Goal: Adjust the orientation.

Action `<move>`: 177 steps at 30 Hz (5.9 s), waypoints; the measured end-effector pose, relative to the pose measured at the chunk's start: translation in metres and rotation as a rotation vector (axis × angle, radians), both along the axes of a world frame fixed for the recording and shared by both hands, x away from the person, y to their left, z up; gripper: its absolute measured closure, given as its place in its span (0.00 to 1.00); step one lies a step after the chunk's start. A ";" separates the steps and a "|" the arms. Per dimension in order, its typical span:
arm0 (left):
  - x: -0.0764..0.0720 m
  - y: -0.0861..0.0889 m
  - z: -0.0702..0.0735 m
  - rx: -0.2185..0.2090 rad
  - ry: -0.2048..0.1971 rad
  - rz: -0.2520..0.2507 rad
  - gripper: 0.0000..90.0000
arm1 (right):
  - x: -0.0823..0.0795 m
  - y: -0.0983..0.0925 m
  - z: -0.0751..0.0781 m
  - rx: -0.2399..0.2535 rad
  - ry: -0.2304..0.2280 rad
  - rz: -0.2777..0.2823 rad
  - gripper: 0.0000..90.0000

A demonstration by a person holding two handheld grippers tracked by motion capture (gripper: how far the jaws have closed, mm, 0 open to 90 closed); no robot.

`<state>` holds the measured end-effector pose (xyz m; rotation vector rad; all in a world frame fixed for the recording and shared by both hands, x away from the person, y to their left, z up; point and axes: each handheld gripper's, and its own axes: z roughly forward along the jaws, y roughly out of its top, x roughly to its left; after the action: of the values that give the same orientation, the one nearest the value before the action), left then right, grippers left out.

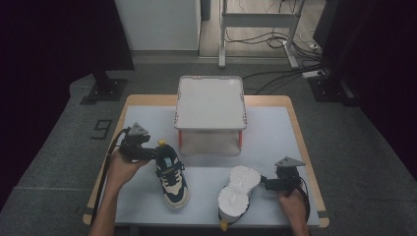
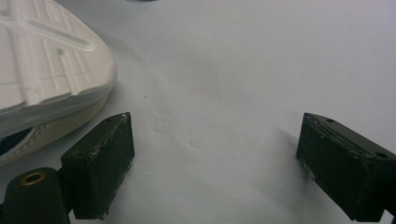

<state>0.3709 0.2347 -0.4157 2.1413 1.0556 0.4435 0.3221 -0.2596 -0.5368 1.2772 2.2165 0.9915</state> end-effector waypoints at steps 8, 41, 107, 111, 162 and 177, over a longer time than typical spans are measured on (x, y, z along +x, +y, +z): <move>0.020 -0.011 -0.011 0.023 0.032 -0.019 0.36 | 0.000 0.000 0.000 0.000 0.000 0.000 0.12; -0.001 -0.011 -0.010 0.133 0.073 -0.008 0.82 | 0.000 0.000 0.000 0.000 0.000 0.000 0.11; -0.077 0.012 -0.064 0.132 0.037 -0.424 0.16 | 0.000 0.000 0.000 0.000 -0.001 0.000 0.11; -0.082 0.009 -0.067 0.109 -0.005 -0.376 0.18 | 0.000 0.000 0.000 0.000 -0.001 0.000 0.12; -0.114 -0.024 -0.063 -0.024 0.067 -0.166 0.30 | 0.000 0.000 0.000 0.000 -0.001 0.000 0.11; -0.097 -0.037 -0.033 -0.059 0.004 0.012 0.31 | 0.000 0.000 0.000 0.000 -0.001 0.000 0.12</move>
<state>0.2737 0.1980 -0.4485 2.0851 1.0716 0.4091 0.3221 -0.2596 -0.5369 1.2762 2.2156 0.9919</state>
